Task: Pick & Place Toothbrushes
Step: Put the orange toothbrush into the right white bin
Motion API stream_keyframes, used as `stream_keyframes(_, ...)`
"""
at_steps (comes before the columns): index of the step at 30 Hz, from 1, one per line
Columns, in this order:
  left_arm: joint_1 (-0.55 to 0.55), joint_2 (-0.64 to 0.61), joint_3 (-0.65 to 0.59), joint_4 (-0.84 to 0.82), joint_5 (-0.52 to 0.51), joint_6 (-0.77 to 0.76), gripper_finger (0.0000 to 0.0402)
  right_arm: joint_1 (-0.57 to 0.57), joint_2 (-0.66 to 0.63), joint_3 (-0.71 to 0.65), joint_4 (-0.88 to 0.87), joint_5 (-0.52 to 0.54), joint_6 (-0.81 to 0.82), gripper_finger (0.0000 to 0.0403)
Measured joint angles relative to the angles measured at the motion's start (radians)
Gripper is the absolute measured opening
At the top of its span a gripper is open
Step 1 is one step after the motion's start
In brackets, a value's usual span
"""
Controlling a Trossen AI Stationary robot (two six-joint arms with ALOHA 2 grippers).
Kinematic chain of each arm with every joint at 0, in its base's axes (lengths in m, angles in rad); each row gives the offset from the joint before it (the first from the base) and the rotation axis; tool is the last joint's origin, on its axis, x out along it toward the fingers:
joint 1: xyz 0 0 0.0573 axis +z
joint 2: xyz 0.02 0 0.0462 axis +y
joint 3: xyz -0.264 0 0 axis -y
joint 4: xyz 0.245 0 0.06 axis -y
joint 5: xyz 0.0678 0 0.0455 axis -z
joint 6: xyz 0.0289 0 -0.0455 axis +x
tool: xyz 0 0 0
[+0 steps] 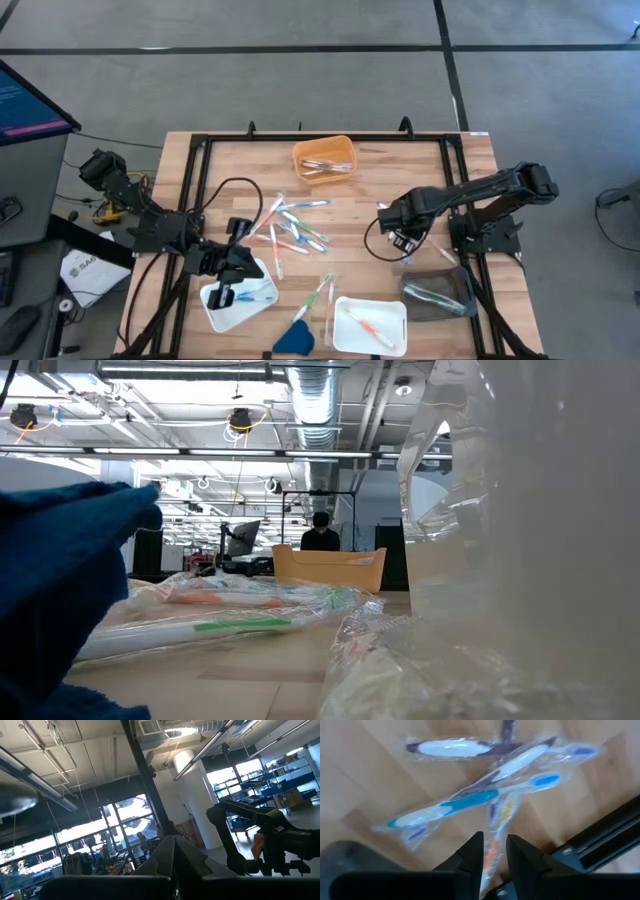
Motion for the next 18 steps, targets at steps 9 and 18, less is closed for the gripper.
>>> stream_keyframes(9,0.000,0.000,0.000,0.000,0.001,0.000,0.0001,0.008,0.005,0.000,-0.007,-0.015,-0.006,0.0076)
stream_keyframes(18,0.007,0.000,0.000,0.000,-0.030,0.000,0.0001,0.054,0.005,-0.066,-0.026,-0.024,0.050,0.0076)
